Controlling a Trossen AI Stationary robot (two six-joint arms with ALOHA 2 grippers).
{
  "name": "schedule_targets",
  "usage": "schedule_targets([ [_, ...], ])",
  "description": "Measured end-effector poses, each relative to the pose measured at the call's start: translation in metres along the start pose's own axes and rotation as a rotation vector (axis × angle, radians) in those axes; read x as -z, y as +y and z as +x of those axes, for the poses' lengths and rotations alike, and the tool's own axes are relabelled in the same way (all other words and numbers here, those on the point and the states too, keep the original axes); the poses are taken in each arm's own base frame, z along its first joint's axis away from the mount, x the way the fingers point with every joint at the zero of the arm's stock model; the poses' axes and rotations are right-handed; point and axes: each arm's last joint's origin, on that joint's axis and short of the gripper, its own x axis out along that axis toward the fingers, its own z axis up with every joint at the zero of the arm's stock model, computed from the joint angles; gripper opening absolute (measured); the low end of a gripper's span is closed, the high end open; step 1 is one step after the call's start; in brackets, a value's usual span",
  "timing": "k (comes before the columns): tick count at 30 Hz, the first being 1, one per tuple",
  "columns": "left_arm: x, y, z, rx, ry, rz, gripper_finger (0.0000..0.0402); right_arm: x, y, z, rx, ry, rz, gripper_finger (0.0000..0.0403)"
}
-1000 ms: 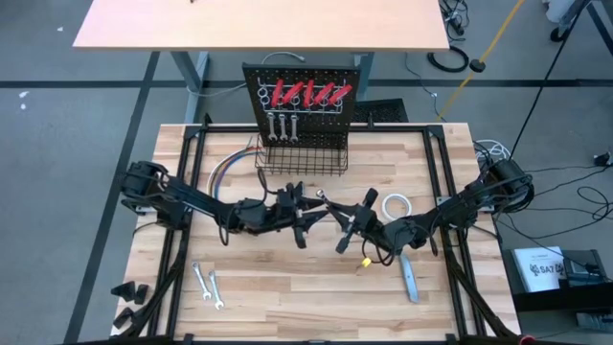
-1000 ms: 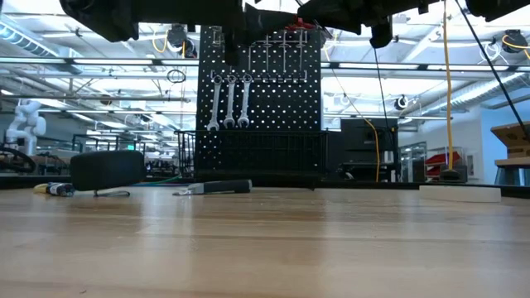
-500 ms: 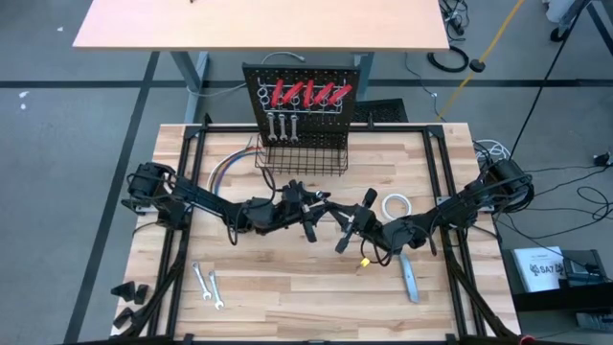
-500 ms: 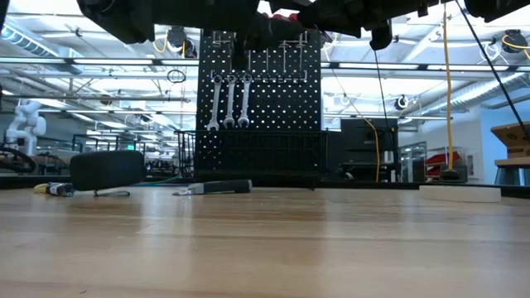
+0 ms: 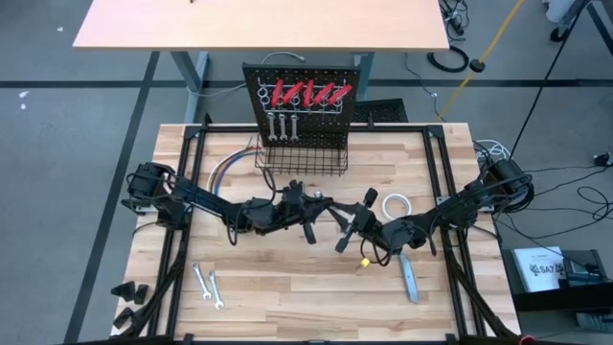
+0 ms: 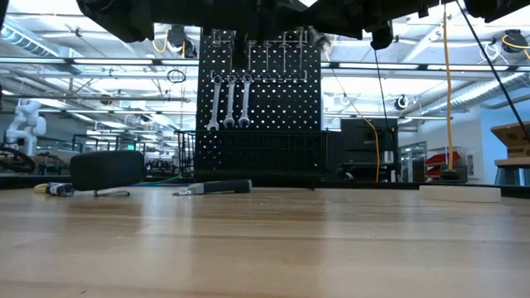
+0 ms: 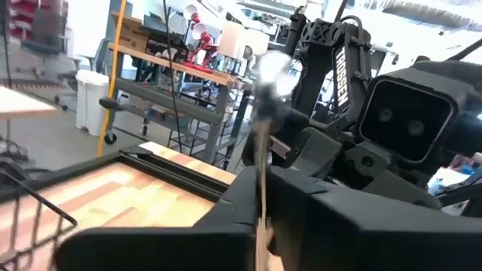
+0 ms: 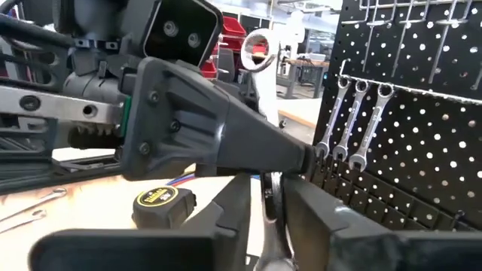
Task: Hang tools onto peg board
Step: Hang the right wrench on the peg board
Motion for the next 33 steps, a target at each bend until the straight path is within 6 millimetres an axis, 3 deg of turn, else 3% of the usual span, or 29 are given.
schedule_targets([
  [7, -0.001, -0.001, -0.001, -0.034, 0.0, 0.116, 0.0015, -0.005, -0.001, -0.003, -0.015, -0.008, -0.021, 0.0122],
  [12, -0.008, 0.001, -0.008, -0.046, 0.102, 0.191, 0.0015, -0.026, -0.005, -0.02, -0.06, -0.011, -0.022, 0.0146],
  [17, -0.033, 0.001, -0.02, 0.142, 0.211, 0.23, 0.0014, -0.037, -0.017, -0.032, -0.23, 0.081, 0.082, 0.0158],
  [22, -0.041, -0.005, -0.025, 0.339, 0.22, 0.232, 0.0014, -0.021, -0.018, -0.016, -0.339, 0.185, 0.158, 0.0159],
  [27, -0.038, -0.004, -0.025, 0.338, 0.246, 0.239, 0.0013, -0.003, -0.014, 0.001, -0.366, 0.201, 0.145, 0.016],
  [33, -0.038, -0.004, -0.025, 0.338, 0.244, 0.241, 0.0013, -0.001, -0.013, 0.009, -0.441, 0.188, 0.164, 0.016],
])
